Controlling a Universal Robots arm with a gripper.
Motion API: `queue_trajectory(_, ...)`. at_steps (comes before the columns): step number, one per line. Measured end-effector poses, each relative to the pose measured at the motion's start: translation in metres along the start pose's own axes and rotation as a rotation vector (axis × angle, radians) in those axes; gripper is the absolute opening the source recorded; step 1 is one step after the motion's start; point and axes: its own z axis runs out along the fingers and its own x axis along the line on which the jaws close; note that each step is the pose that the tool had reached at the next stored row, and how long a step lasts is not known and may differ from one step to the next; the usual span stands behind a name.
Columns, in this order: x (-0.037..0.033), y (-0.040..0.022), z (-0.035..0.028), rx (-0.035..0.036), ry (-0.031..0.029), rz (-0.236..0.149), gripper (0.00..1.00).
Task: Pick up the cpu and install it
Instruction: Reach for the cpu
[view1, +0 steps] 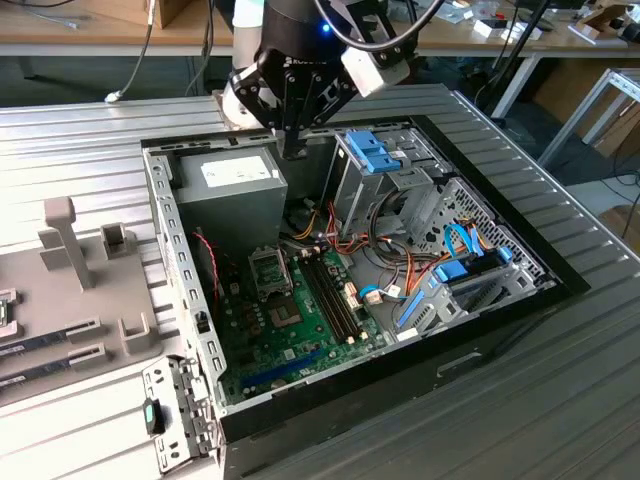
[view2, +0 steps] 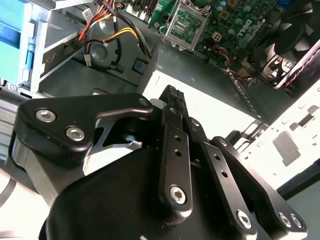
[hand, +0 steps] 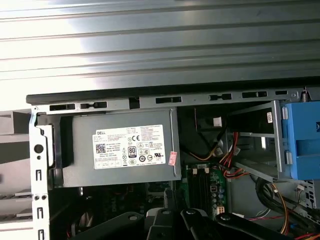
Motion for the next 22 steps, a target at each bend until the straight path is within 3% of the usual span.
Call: queue_trajectory(22,0.0052,-0.0004,-0.0001,0.0000,0.0000,0.000,0.11)
